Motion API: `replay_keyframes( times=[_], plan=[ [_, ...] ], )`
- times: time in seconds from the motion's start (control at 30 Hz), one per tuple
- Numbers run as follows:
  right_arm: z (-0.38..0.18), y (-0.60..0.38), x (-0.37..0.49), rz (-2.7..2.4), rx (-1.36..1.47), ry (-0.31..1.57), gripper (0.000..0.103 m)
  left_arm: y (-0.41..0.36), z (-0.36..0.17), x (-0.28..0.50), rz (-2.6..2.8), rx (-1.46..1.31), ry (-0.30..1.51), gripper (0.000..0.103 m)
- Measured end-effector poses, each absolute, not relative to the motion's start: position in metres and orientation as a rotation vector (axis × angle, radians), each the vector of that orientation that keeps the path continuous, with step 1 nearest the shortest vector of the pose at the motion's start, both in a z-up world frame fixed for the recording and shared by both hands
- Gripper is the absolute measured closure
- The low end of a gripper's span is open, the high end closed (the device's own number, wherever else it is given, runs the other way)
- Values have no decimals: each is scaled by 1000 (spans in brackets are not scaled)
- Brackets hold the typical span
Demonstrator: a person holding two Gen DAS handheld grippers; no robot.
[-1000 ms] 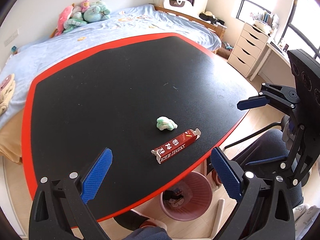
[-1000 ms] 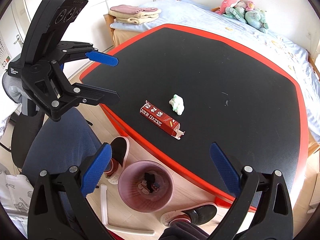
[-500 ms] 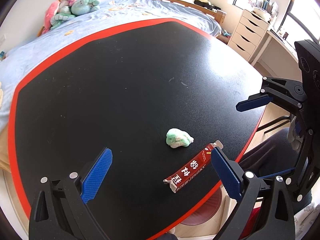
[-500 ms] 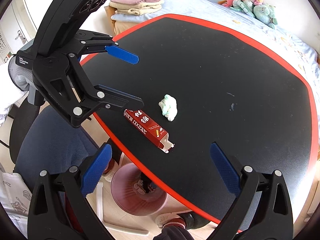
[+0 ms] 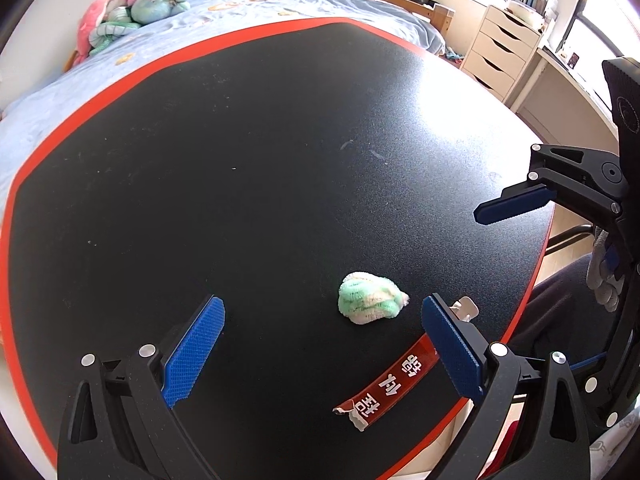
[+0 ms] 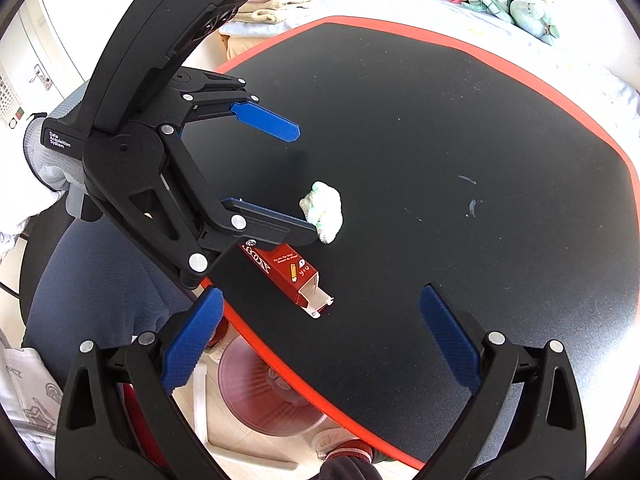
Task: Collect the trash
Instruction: 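Grasp the green-white sponge with the left gripper while the right gripper grasps the red box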
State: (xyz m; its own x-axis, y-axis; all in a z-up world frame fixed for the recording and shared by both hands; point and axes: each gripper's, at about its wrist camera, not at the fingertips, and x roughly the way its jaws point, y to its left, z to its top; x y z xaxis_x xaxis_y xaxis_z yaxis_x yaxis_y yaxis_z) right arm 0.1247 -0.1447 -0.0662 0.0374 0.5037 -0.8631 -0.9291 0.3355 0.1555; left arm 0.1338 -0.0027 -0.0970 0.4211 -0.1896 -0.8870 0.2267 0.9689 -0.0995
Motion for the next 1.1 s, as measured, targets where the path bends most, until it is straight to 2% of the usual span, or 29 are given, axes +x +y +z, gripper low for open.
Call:
replay_keyframes(
  times=[0.13, 0.3, 0.5, 0.67, 0.77, 0.87, 0.93, 1.1],
  plan=[
    [-67, -141, 131, 1187, -538, 1013, 6, -2, -101, 135, -253, 43, 1110, 9],
    [-69, -140, 133, 1195, -538, 1011, 6, 0, -101, 136, -244, 53, 1102, 18],
    [-73, -138, 134, 1204, -543, 1005, 6, 6, -98, 135, -216, 66, 1090, 42],
    [-77, -133, 137, 1218, -553, 994, 6, 13, -96, 134, -195, 67, 1091, 73],
    [-77, -130, 134, 1232, -575, 970, 7, 14, -96, 135, -197, 60, 1094, 78],
    [-79, -126, 132, 1241, -603, 955, 17, 17, -96, 132, -196, 54, 1090, 78],
    [-84, -124, 128, 1245, -624, 953, 30, 17, -96, 134, -192, 46, 1087, 78],
    [-87, -121, 118, 1272, -650, 937, 47, 19, -94, 134, -189, 34, 1078, 78]
  ],
)
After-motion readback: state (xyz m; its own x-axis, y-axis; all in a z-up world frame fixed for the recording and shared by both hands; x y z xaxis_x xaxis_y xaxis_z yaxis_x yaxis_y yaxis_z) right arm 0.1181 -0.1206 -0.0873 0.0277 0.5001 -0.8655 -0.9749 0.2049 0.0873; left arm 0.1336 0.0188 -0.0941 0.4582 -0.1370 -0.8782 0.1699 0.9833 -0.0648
